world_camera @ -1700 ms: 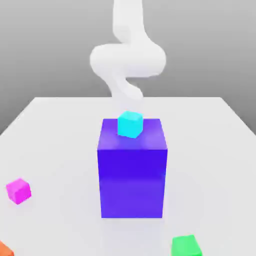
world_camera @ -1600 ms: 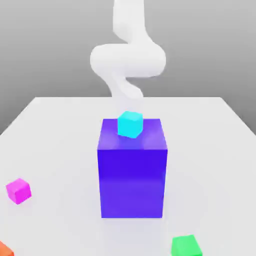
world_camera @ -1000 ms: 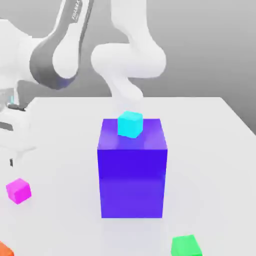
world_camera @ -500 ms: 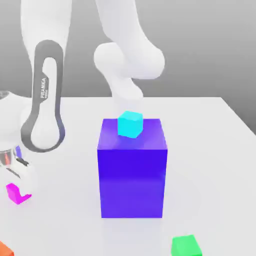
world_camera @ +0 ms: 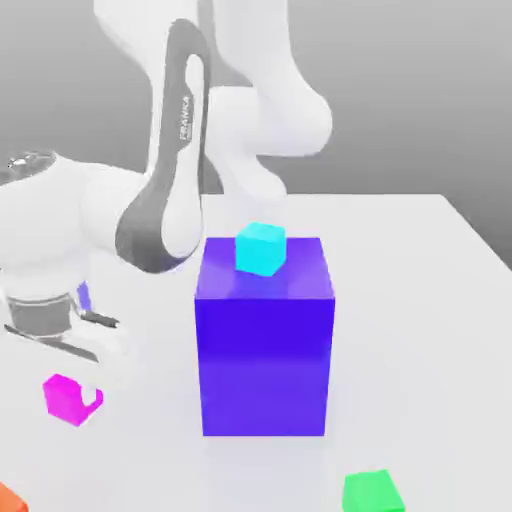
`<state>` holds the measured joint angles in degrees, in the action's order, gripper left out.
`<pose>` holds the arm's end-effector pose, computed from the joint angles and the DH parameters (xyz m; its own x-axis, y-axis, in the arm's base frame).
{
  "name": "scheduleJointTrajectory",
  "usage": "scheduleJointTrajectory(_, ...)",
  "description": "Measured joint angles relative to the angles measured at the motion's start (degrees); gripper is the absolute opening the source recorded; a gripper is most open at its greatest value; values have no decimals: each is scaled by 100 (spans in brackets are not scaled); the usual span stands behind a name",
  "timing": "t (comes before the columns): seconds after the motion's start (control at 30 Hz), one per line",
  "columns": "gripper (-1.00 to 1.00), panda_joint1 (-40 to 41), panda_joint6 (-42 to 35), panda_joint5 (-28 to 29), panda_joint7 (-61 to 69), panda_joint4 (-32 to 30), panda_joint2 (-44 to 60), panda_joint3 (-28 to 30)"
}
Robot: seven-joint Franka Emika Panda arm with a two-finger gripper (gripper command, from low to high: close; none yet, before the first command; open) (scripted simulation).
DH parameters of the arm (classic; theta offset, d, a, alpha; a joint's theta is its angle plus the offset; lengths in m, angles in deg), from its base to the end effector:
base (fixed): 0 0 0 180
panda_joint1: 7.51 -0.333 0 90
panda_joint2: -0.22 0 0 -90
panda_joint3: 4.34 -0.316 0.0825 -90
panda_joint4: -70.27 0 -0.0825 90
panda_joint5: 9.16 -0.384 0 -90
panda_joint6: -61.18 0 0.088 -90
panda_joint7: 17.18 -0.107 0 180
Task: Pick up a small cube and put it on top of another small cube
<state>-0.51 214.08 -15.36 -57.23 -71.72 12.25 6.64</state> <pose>0.4501 -0.1525 0.2090 0.4484 -0.8937 -0.0162 -0.8938 -0.4485 0.0029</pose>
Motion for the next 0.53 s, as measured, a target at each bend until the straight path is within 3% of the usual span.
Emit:
scheduleJointTrajectory(0.3, -100, -1584, -485, 524, -1249, 601, 28, -1007)
scheduleJointTrajectory(0.43, -100, -2002, 42, 680, -1557, 853, 783, -1188)
scheduleJointTrajectory(0.47, 100, -2023, 134, 690, -1572, 868, 889, -1191)
scheduleJointTrajectory(0.53, 100, -2023, 134, 690, -1572, 868, 889, -1191)
